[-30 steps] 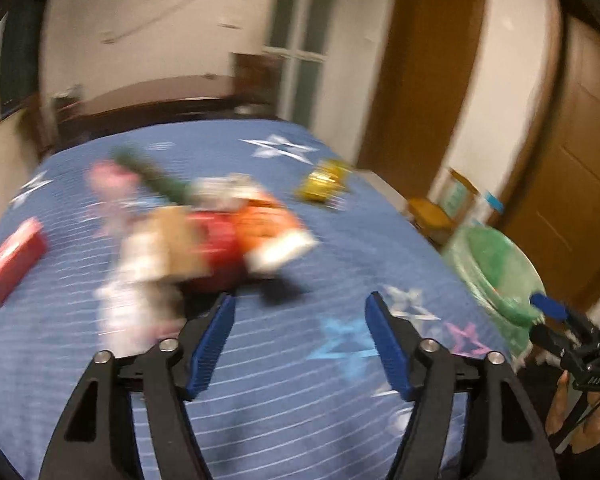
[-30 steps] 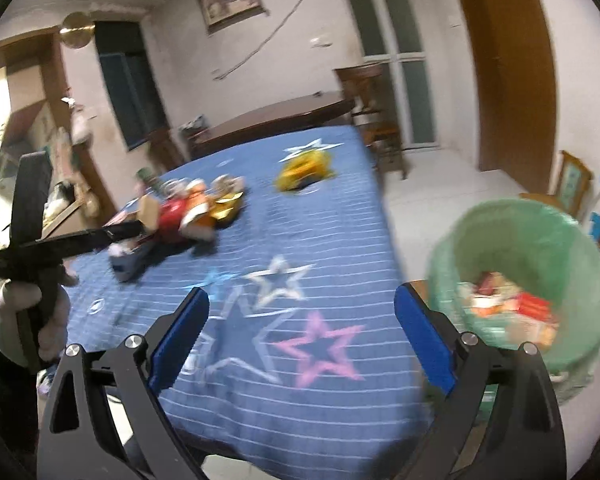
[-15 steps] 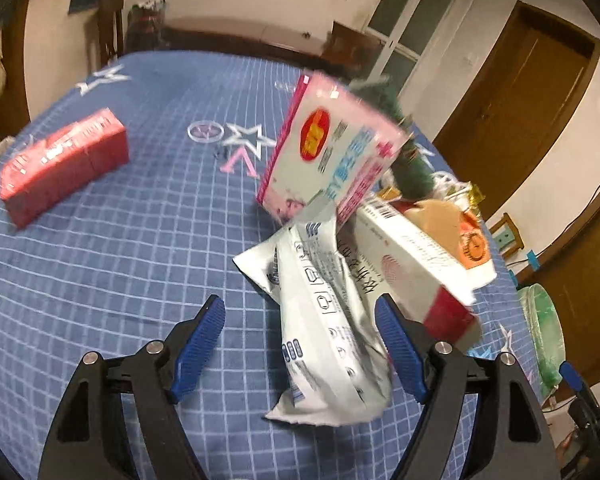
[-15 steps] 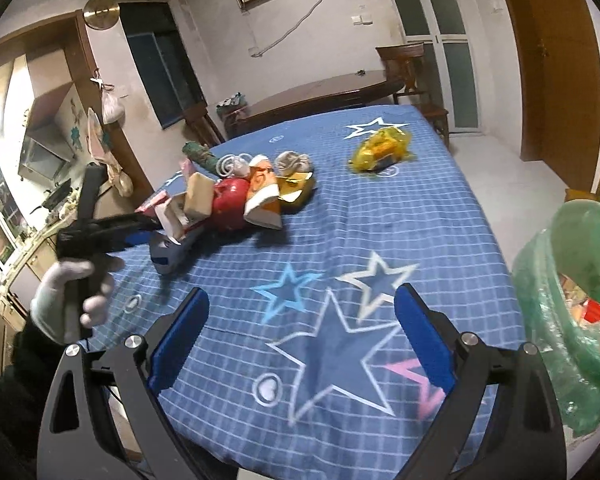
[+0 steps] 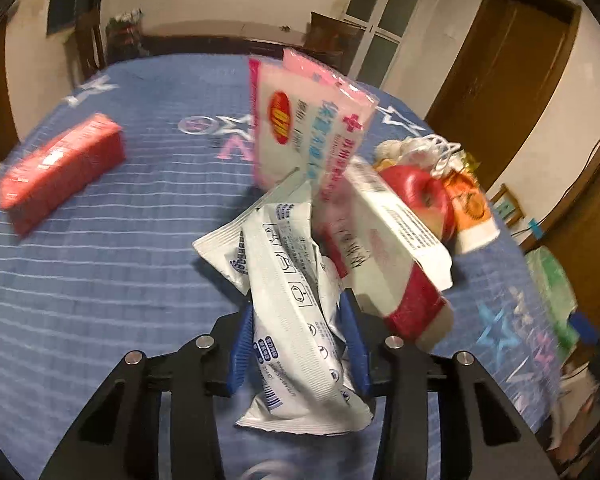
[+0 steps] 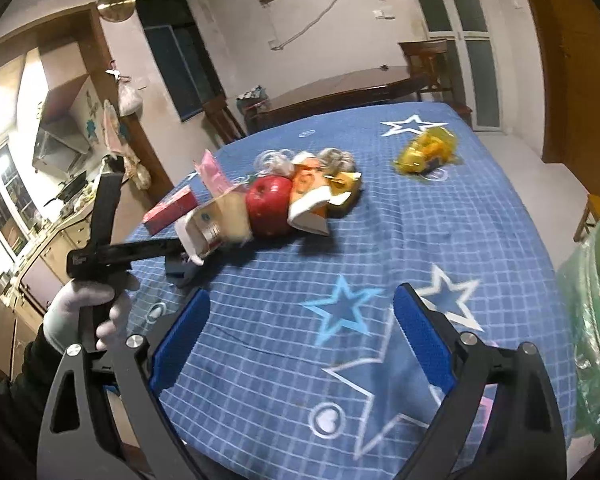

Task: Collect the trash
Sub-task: 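Return to the table and grasp the white plastic wrapper with the left gripper, then grasp the yellow sponge cake with the right gripper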

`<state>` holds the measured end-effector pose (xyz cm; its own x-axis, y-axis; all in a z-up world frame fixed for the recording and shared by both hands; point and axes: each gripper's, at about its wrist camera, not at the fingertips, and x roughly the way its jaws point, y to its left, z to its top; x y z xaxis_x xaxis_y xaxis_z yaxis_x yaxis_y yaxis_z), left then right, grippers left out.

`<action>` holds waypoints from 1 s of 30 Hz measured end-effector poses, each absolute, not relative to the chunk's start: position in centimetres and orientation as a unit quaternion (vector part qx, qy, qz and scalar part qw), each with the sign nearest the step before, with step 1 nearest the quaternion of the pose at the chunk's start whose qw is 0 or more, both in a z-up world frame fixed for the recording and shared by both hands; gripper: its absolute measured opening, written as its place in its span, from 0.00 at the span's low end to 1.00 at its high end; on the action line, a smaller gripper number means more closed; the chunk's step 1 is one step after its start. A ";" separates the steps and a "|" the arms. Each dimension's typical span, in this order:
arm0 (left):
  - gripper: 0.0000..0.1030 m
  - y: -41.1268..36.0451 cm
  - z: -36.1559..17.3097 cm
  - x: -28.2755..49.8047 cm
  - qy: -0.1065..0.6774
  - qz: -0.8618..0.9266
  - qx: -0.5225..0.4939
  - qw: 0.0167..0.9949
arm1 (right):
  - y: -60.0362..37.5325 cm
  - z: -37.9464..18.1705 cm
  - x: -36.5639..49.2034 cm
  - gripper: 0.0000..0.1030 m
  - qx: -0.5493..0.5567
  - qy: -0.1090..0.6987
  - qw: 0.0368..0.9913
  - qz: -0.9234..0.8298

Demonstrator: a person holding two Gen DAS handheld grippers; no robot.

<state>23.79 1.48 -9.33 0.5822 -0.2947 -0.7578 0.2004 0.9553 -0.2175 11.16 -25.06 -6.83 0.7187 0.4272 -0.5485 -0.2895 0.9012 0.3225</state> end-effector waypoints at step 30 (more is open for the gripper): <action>0.61 7.9 -11.1 23.6 0.452 -0.099 -0.013 0.886 | -12.7 -12.0 19.9 0.55 -0.027 0.420 0.889 0.182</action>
<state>23.65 7.94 -11.13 0.5713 -0.1876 -0.7990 0.1640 0.9800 -0.1128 19.93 -12.74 -12.03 0.5805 0.3015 -0.7564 -0.3471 0.9319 0.1052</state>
